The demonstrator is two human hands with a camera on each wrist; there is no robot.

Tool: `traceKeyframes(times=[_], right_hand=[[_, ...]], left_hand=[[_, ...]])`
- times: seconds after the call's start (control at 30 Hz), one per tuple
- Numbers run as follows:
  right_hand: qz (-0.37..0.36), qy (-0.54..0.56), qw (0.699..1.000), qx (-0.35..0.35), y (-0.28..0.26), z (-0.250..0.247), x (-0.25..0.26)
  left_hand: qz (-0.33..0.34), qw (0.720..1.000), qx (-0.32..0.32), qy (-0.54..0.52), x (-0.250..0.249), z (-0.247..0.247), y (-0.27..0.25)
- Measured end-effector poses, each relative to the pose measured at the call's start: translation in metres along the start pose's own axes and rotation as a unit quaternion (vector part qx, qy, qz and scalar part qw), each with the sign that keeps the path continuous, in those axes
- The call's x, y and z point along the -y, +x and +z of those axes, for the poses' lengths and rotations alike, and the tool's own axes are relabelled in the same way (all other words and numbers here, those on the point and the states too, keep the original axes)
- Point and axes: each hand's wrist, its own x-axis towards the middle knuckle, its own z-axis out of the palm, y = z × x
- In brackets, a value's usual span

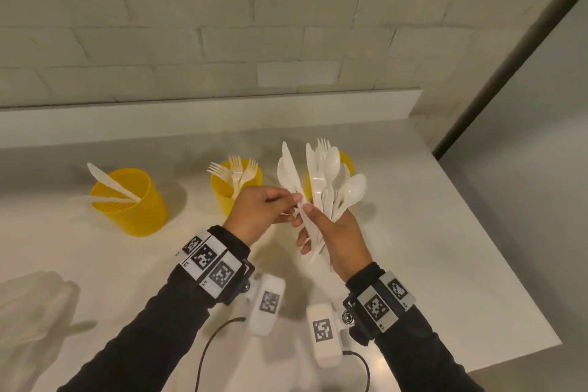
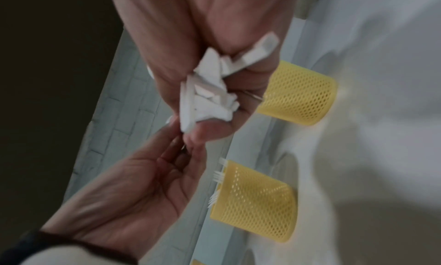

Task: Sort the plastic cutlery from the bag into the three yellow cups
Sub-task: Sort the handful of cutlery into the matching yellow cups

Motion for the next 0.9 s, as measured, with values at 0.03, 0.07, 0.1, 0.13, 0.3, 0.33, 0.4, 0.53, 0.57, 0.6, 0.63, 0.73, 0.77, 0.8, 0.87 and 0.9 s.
traceKeyframes(times=[0.03, 0.07, 0.1, 0.13, 0.3, 0.33, 0.4, 0.53, 0.57, 0.6, 0.63, 0.73, 0.77, 0.8, 0.87, 0.9], right_hand=[[0.002, 0.005, 1.0, -0.019, 0.0, -0.007, 0.001], [0.002, 0.014, 0.999, -0.035, 0.001, -0.015, 0.001], [0.0, 0.025, 0.999, -0.047, 0.002, -0.023, 0.001], [-0.005, 0.036, 0.998, -0.057, 0.003, -0.03, 0.001], [-0.02, 0.061, 0.987, -0.144, 0.015, -0.066, 0.005], [-0.017, 0.057, 0.987, -0.152, 0.017, -0.074, 0.006], [-0.016, 0.017, 0.988, -0.153, 0.02, -0.091, 0.01], [-0.017, -0.011, 0.992, -0.127, 0.022, -0.105, 0.014], [-0.018, -0.001, 0.993, -0.12, 0.021, -0.105, 0.016], [-0.018, 0.008, 0.993, -0.114, 0.021, -0.104, 0.016], [-0.014, 0.015, 0.994, -0.106, 0.022, -0.103, 0.016], [0.0, 0.051, 0.996, -0.075, 0.021, -0.094, 0.014], [0.006, 0.066, 0.996, -0.063, 0.021, -0.09, 0.014], [0.013, 0.08, 0.995, -0.051, 0.021, -0.084, 0.013], [0.024, 0.098, 0.995, -0.018, 0.02, -0.07, 0.011], [0.029, 0.101, 0.994, 0.004, 0.02, -0.061, 0.01]], left_hand=[[-0.001, 1.0, -0.001, -0.011, 0.0, 0.005, 0.002], [-0.001, 1.0, -0.001, -0.02, -0.001, 0.01, 0.005], [0.0, 1.0, 0.0, -0.026, -0.003, 0.015, 0.008], [0.002, 1.0, 0.002, -0.024, -0.004, 0.022, 0.012], [0.019, 1.0, 0.002, 0.004, -0.016, 0.049, 0.029], [0.03, 0.999, -0.015, 0.009, -0.018, 0.05, 0.035], [0.063, 0.996, -0.069, 0.014, -0.024, 0.05, 0.05], [0.09, 0.986, -0.14, 0.008, -0.032, 0.053, 0.083], [0.082, 0.987, -0.139, 0.022, -0.03, 0.056, 0.091], [0.067, 0.988, -0.129, 0.044, -0.027, 0.058, 0.097], [0.048, 0.99, -0.115, 0.071, -0.022, 0.059, 0.101], [-0.005, 0.988, -0.092, 0.12, -0.012, 0.054, 0.094], [-0.008, 0.988, -0.087, 0.125, -0.011, 0.049, 0.086], [-0.007, 0.99, -0.072, 0.123, -0.012, 0.044, 0.075], [-0.023, 0.996, -0.016, 0.086, -0.012, 0.036, 0.046], [-0.034, 0.998, 0.009, 0.053, -0.013, 0.033, 0.032]])
